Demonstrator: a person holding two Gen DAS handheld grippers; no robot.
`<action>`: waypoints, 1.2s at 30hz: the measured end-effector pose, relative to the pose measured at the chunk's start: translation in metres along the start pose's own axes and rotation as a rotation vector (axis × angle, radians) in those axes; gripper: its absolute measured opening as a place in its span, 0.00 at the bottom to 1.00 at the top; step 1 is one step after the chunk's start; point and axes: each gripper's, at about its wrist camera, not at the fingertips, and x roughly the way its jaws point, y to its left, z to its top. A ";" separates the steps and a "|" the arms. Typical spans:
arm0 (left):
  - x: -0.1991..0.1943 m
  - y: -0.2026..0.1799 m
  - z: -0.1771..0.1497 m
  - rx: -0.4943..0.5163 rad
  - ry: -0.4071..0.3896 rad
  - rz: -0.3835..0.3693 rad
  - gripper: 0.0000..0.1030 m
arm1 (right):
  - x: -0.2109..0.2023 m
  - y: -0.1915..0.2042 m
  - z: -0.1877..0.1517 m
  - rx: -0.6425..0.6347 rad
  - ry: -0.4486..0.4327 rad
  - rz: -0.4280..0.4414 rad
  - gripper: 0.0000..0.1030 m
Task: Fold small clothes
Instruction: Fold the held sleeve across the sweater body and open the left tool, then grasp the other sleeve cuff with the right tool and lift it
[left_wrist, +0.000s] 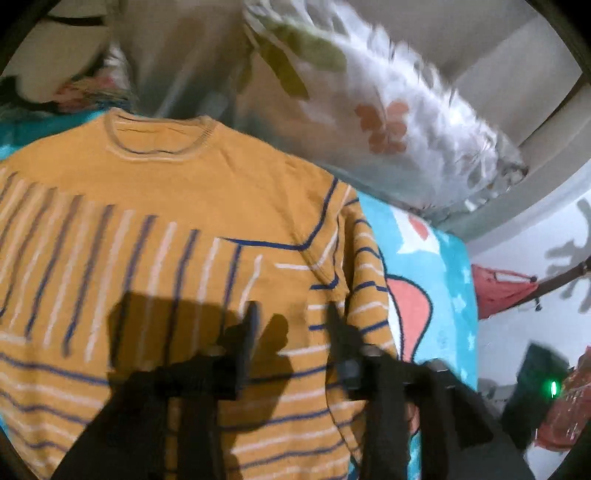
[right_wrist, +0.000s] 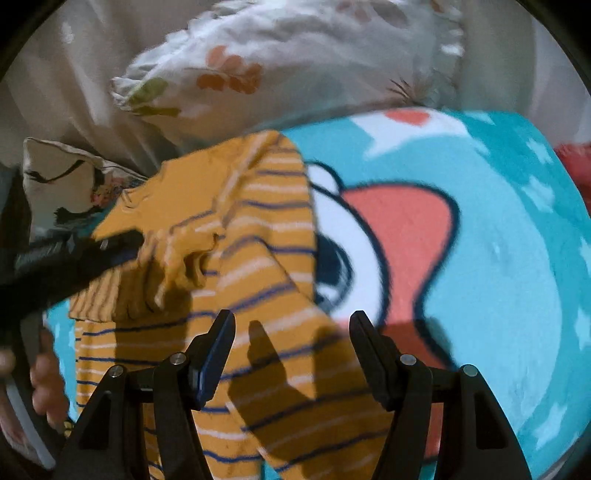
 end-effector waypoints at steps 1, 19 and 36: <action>-0.014 0.006 -0.004 -0.016 -0.025 0.011 0.58 | 0.001 0.006 0.006 -0.019 -0.007 0.020 0.67; -0.117 0.174 -0.086 -0.263 -0.064 0.396 0.61 | 0.109 0.108 0.035 -0.207 0.102 0.051 0.09; -0.114 0.173 -0.070 -0.093 -0.004 0.233 0.68 | -0.009 -0.016 -0.002 0.176 -0.077 -0.122 0.49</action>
